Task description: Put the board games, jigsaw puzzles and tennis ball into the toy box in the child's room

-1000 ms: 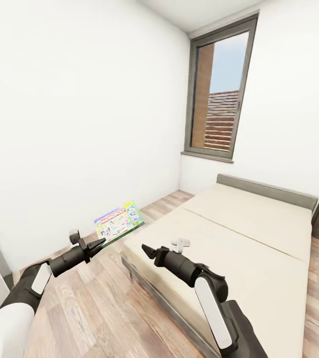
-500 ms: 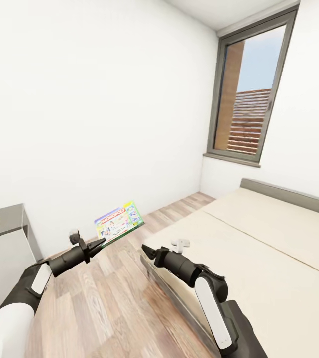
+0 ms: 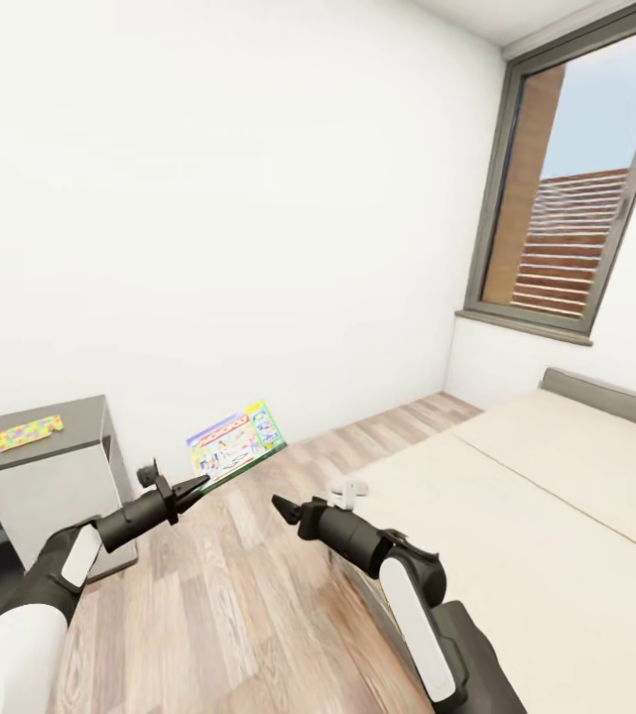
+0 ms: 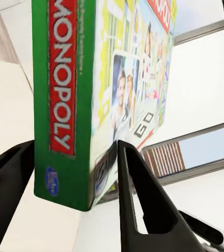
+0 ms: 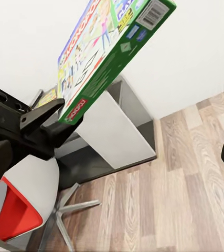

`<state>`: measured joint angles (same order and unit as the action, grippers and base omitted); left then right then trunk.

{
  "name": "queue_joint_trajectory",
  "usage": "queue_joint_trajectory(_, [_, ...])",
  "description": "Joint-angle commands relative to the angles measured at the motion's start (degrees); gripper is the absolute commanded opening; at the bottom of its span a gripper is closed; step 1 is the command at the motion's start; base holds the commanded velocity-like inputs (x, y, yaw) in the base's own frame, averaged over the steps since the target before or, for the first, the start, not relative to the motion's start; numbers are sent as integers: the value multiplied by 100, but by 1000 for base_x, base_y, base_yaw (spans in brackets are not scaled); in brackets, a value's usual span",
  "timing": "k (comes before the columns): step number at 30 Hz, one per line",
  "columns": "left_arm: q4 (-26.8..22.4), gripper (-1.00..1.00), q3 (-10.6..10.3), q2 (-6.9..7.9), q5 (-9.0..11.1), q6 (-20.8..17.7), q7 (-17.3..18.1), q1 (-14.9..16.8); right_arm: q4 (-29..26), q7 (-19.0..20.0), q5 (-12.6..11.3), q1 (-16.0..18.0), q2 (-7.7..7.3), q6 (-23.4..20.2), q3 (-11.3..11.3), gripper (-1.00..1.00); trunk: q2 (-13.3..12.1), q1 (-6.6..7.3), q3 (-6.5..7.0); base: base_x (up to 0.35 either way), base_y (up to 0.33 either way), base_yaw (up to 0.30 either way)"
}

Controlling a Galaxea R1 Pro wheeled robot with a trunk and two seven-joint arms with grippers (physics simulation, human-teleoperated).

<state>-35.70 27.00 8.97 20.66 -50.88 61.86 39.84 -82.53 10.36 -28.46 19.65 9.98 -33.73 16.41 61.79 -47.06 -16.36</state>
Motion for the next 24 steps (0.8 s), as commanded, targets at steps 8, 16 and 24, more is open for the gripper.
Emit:
queue_joint_trajectory(8, [1,-100,7,16,34,-45,11,6,23,10,-2,4,2,-28,18,100,5,-4,-7,316,0,289])
queue_joint_trajectory(16, [1,-100,7,17,34,-45,11,6,27,10,-2,4,2,-28,20,100,5,-4,-7,313,35,289])
queue_joint_trajectory(24, [1,-100,7,17,34,-39,11,6,27,10,-2,4,2,-28,20,100,5,-4,-7,216,134,289])
